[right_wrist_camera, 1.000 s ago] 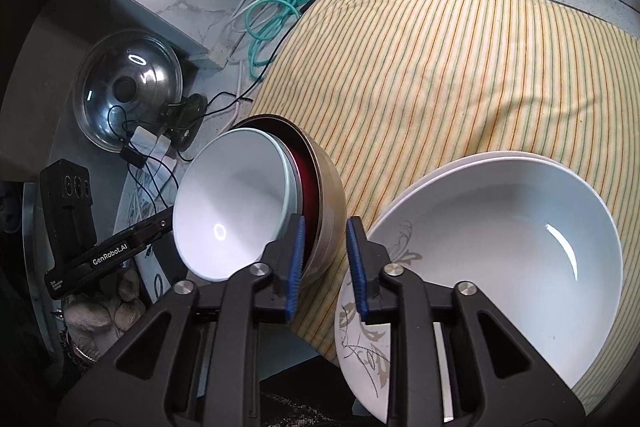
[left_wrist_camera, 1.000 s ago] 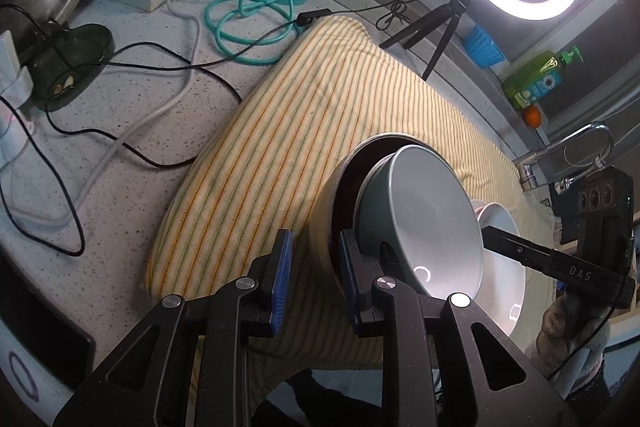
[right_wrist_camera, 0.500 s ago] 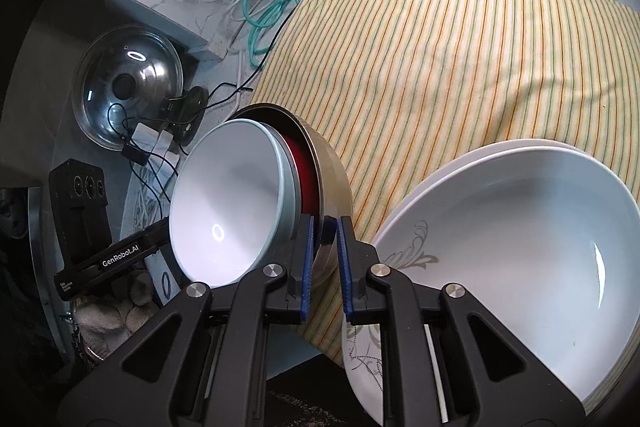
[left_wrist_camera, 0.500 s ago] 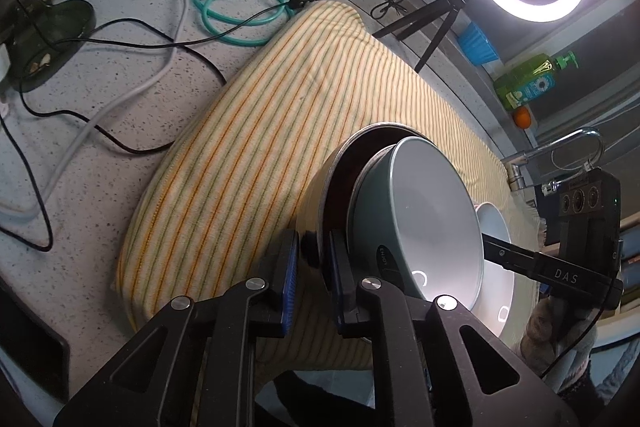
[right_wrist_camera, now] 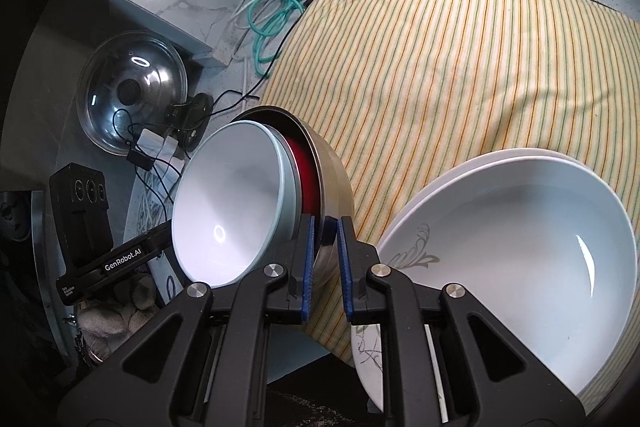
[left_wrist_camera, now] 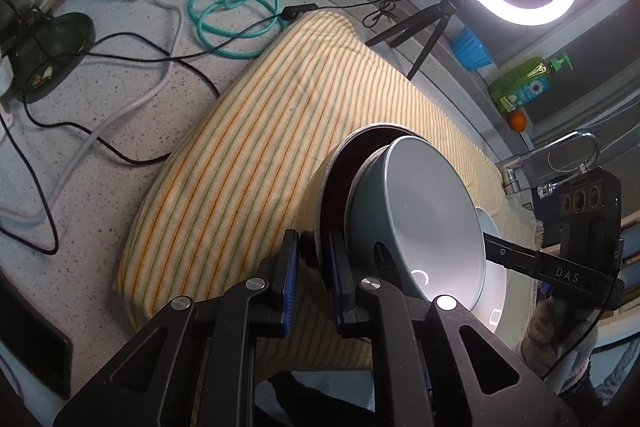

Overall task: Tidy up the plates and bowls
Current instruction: 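Lift the nested bowls with both tools and carry them over the plate stack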

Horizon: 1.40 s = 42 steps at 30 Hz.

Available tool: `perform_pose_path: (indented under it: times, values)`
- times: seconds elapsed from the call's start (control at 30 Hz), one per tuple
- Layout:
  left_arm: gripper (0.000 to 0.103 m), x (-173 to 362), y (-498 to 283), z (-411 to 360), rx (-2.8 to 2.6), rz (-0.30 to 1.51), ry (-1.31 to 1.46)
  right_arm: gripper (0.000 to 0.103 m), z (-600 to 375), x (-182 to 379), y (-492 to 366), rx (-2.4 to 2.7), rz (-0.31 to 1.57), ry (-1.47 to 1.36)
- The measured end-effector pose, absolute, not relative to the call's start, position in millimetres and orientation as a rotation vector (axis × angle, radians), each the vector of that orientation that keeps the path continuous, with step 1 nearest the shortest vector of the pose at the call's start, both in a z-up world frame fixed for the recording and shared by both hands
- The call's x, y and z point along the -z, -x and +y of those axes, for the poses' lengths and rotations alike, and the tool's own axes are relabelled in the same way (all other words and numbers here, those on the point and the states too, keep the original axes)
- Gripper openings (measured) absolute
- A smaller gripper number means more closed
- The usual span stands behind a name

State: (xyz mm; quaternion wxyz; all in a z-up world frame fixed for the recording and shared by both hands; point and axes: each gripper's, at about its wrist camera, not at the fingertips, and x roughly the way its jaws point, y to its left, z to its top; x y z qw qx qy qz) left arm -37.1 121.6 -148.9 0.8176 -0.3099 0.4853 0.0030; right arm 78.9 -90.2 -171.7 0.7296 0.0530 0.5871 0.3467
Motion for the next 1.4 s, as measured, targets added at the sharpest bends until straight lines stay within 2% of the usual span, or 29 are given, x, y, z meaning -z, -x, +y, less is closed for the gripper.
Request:
perform_pose_path:
  times: [0.67,1.4]
  values:
    - [0.011,100.0,18.4,79.7,0.095,0.958,0.608,0.013,-149.3,122.7,-71.1,-0.733,1.207,-0.181]
    - [0.011,98.8,-1.8,-4.0,0.212,1.009,0.543,0.013,-243.8,114.4,-65.3,-0.621,1.188,-0.245]
